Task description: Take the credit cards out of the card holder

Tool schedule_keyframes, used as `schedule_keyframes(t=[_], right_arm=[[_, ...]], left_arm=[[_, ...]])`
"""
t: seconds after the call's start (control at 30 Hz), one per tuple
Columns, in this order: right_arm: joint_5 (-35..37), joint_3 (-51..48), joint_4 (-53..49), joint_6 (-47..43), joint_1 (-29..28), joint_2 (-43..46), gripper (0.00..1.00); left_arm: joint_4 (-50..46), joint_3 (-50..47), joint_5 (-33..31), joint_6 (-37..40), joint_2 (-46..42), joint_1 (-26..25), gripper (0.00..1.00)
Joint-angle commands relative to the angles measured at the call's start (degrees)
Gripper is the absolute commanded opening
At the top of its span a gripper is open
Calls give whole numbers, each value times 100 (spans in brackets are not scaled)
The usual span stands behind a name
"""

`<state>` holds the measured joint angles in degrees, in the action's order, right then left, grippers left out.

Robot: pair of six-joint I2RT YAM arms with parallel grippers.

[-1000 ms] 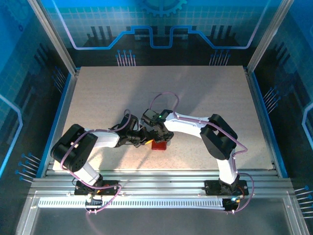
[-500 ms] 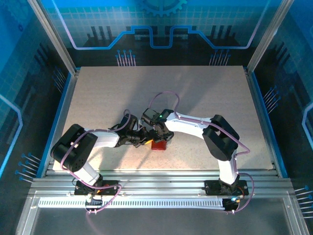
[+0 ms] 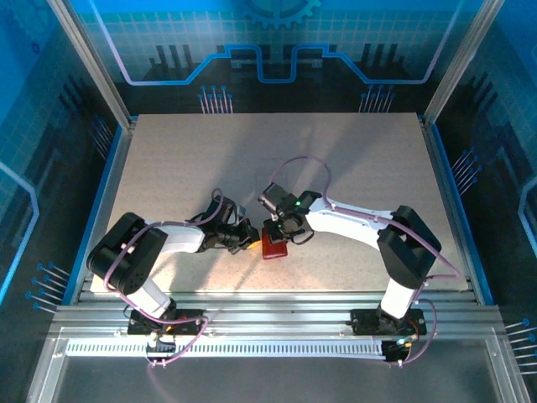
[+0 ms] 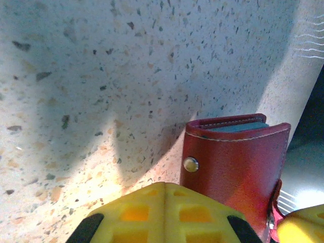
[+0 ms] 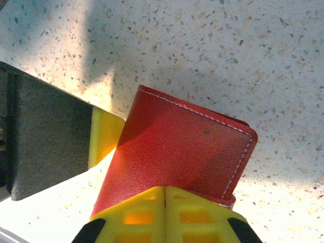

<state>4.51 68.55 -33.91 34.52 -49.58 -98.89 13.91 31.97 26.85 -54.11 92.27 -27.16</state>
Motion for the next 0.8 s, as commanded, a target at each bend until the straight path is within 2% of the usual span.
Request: schedule_keyframes(t=[0.0,0.23,0.37,0.57,0.77], right_arm=[[-353,-215,501,219,174,255,0],[-689,-878,1290,489,391,336,0],[-913,-1309,1965,832,458,421,0],[-1082,-1749,2739,1144,504,551,0],[-1196,-1959,2990,1218,541,617,0]], left_arm=[[-186,-70,0,-57,-18,33,5],[-1439,232,-719,287,-880,38,9],[-1632,351,-632,304,-1133,35,12],[-885,332,115,-132,-754,-5,11],[-348,303,252,-395,-364,-144,8]])
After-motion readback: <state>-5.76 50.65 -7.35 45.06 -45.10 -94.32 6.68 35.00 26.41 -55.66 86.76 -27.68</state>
